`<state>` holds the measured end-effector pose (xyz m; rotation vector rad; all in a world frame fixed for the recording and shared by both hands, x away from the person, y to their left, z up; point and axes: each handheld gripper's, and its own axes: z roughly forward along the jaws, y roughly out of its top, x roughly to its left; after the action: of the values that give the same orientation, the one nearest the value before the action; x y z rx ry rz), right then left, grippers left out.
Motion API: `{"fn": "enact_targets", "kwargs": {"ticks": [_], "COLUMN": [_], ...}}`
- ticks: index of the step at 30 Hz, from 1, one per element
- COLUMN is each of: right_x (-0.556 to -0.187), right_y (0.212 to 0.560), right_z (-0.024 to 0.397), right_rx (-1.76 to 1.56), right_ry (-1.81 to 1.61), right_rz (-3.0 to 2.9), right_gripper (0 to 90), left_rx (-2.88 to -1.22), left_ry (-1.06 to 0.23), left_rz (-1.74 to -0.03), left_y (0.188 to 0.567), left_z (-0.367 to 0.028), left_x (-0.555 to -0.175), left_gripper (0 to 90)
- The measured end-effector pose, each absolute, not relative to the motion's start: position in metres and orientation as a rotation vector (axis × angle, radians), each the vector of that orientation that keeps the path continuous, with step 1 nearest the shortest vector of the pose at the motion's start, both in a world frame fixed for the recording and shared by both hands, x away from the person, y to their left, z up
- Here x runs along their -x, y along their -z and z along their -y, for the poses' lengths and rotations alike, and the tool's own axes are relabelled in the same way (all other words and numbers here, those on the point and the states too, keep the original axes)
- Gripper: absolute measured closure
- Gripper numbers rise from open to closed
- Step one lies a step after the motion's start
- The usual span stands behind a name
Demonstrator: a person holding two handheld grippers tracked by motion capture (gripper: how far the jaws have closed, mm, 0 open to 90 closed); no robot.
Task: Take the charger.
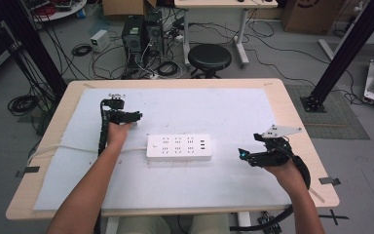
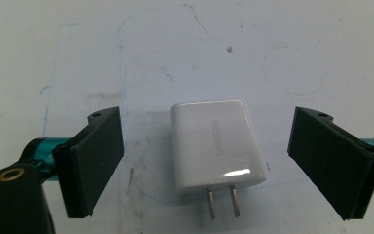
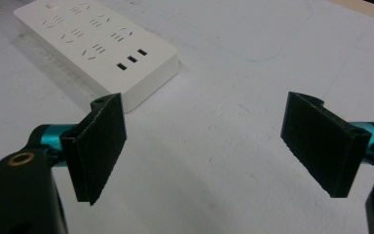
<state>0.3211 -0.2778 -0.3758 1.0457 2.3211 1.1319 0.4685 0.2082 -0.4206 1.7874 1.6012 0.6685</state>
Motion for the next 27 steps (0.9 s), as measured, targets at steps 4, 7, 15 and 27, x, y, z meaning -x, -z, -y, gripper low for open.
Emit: {"fn": "enact_targets", "kwargs": {"ticks": [4,7,15,27], "right_x": [-0.321,-0.321,-0.320,-0.321], "right_y": [0.377,0.379,0.380,0.381], "right_z": [0.278,0.278,0.279,0.280], "right_rx": [-1.048,-1.039,-1.062,-1.053], "right_ry": [-1.134,-1.137,-1.132,-1.131], "right_rz": [-2.316,-2.319,-2.319,-2.320], "right_gripper": [17.0,17.0,17.0,17.0], "left_rx": [-1.804,-1.807,-1.825,-1.834], "left_ry": [-0.659,-0.631,-0.627,-0.561], "left_rz": [-1.615,-1.642,-1.659,-1.622], "left_y": [0.427,0.433,0.439,0.439], "left_z": [-0.207,-0.207,-0.208,-0.209], "left_x": [-0.472,-0.475,-0.478,-0.477], "left_gripper": [13.2,17.4,20.6,42.1]}}
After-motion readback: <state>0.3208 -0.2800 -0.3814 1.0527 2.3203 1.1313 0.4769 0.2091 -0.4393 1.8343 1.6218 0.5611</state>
